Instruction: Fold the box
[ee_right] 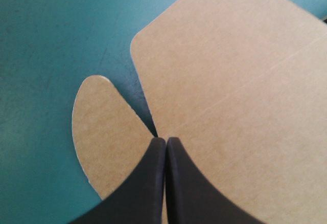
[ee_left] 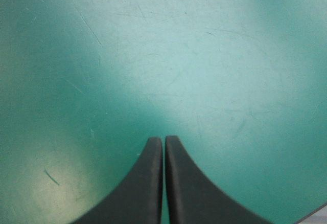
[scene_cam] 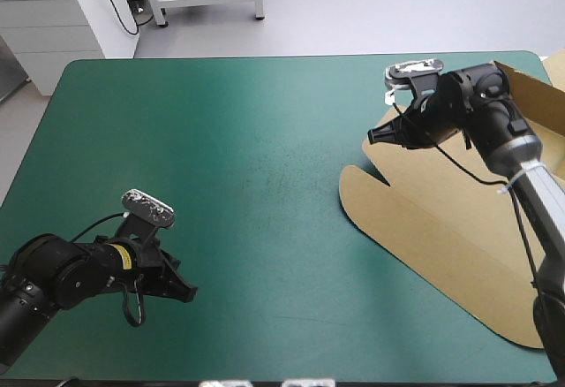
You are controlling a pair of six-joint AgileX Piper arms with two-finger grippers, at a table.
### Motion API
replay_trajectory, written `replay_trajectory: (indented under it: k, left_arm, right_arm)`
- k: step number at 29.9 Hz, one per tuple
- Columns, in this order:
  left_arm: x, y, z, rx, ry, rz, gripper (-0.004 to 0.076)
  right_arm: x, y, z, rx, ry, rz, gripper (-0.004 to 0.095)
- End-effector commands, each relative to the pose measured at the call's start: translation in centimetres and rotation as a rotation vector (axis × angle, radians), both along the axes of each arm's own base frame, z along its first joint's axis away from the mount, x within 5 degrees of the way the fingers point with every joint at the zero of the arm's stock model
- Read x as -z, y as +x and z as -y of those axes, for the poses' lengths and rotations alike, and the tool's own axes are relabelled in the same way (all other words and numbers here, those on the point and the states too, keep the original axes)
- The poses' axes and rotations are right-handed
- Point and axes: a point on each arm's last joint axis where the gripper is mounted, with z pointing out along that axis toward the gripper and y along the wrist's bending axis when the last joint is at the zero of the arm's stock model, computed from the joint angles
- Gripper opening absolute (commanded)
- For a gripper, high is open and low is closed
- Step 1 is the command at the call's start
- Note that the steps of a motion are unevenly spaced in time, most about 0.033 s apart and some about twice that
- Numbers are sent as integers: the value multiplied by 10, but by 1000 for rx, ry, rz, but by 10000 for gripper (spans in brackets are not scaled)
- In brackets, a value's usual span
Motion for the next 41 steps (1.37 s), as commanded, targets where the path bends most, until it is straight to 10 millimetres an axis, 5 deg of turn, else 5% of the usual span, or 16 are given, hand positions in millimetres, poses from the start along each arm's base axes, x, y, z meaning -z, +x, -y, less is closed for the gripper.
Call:
replay_trajectory:
  k: [1,13,22,31,41]
  left_arm:
    - [-10,1,3,-4,-53,58,-8]
    - [-14,5,5,2,-82,118,-8]
    - [-15,3,5,25,-85,123,-8]
    - [7,-29,-8,62,-144,146,-8]
    - [37,-47,-19,62,-120,98,-8]
  right_arm:
    - [-14,-29,7,-18,21,109,-20]
    - [28,-148,37,-90,44,259,-21]
    - [52,-218,56,-89,74,366,-21]
    - [73,-250,65,-82,89,393,-21]
    - [93,-253,65,-76,97,330,-21]
